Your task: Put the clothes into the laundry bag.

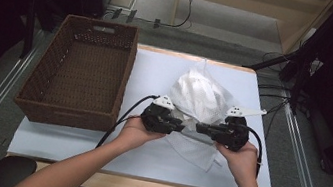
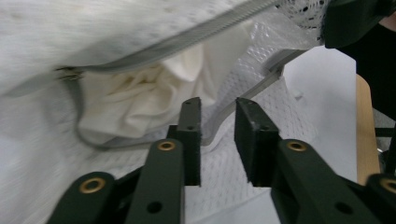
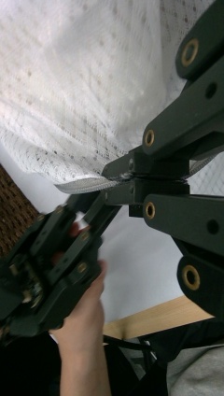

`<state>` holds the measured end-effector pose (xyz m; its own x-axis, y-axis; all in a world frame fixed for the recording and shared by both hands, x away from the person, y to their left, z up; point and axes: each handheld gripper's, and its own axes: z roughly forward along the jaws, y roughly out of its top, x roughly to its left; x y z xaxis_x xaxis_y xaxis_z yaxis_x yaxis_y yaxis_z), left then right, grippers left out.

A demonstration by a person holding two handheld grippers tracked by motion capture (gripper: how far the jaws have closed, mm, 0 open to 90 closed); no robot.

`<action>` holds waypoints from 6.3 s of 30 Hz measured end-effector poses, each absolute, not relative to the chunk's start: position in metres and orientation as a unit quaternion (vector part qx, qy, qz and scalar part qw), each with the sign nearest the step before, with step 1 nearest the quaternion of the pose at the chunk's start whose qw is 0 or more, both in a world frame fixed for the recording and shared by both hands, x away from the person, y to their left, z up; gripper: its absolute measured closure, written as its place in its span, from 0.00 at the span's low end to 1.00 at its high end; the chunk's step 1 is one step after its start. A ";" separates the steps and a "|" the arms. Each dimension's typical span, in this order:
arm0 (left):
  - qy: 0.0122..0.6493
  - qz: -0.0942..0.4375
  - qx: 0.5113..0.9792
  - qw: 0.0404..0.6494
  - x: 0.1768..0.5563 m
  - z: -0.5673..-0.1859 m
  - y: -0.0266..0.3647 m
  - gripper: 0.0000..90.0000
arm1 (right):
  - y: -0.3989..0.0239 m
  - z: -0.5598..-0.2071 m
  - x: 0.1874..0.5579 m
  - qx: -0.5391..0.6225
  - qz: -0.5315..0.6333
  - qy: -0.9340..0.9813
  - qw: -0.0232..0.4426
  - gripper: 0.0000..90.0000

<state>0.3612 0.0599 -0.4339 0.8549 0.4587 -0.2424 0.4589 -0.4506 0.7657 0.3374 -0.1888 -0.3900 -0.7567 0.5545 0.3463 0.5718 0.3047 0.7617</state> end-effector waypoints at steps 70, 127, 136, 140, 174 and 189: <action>0.331 0.005 0.856 0.397 0.319 -0.418 0.118 0.99 | -0.196 -0.389 0.332 -0.354 -0.475 -0.805 -0.005 1.00; 0.327 -0.037 0.849 0.414 0.294 -0.434 0.140 0.51 | -0.185 -0.429 0.290 -0.353 -0.369 -0.859 -0.024 0.98; 0.314 -0.015 0.858 0.407 0.296 -0.429 0.135 0.49 | -0.194 -0.432 0.286 -0.359 -0.363 -0.859 -0.042 0.57; 0.314 -0.011 0.853 0.417 0.298 -0.424 0.139 0.46 | -0.201 -0.427 0.287 -0.360 -0.383 -0.849 -0.049 0.50; 0.265 0.029 0.880 0.394 0.295 -0.409 0.167 0.40 | -0.263 -0.435 0.306 -0.452 -0.435 -0.765 -0.145 0.40; 0.267 0.009 0.878 0.396 0.298 -0.413 0.167 0.40 | -0.262 -0.438 0.316 -0.452 -0.437 -0.765 -0.137 0.39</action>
<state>0.2984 0.1668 -0.4129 0.8571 0.4765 -0.1958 0.4621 -0.5433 0.7009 0.3157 -0.2617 -0.4382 -0.5540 0.8115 0.1857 0.5718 0.2089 0.7933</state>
